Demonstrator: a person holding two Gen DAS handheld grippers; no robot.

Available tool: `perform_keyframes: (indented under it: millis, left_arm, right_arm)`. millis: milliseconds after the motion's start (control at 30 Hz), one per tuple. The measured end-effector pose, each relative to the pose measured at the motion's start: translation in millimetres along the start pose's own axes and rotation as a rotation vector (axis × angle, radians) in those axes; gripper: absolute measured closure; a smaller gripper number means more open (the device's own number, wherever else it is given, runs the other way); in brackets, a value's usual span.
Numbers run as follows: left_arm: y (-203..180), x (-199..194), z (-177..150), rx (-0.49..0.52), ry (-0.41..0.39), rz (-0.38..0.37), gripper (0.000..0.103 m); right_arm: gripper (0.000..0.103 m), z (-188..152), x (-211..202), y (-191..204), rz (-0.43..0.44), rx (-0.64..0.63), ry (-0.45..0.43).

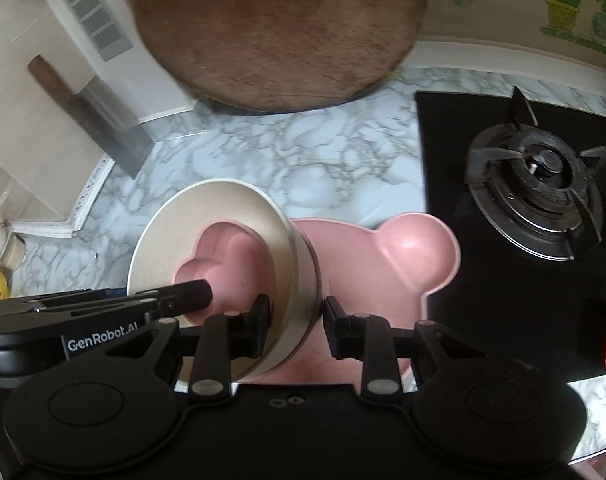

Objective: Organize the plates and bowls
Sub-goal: 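Carry the bowl stack with both grippers and lower it onto the bear plate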

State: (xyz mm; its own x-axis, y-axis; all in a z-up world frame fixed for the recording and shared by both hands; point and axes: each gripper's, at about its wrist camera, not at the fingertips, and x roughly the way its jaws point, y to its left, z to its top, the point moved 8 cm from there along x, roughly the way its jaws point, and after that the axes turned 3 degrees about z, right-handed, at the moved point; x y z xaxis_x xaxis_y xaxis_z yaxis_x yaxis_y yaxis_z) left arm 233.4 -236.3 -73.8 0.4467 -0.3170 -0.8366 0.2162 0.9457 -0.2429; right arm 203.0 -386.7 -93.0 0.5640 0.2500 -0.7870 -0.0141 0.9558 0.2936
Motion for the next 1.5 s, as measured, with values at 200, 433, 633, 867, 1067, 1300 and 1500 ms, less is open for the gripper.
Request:
perform_keyframes:
  millis: [200,433,633,867,1067,1300,1500]
  left_arm:
    - [-19,18,-3,0.017,0.032,0.005,0.076]
    - [-25,37,-12,0.022,0.071,0.015,0.076]
    - [-27,45,-12,0.031,0.08,0.021,0.076]
    - [-26,49,-13,0.033,0.088,0.03,0.076]
    - [-25,52,-13,0.039,0.091,0.034,0.076]
    - [-24,54,-11,0.049,0.088,0.034,0.076]
    - [-24,52,-11,0.054,0.074,0.028,0.076]
  right_arm:
    - [0.074,-3,9,-21,-0.006,0.021,0.031]
    - [0.074,-9,18,-33,-0.009,0.033,0.06]
    - [0.074,-8,25,-37,-0.011,0.04,0.075]
    - [0.074,-8,31,-37,-0.012,0.044,0.086]
    - [0.074,-8,34,-38,-0.013,0.044,0.09]
    - [0.072,-7,35,-37,-0.011,0.043,0.092]
    - [0.068,-6,31,-35,-0.012,0.036,0.073]
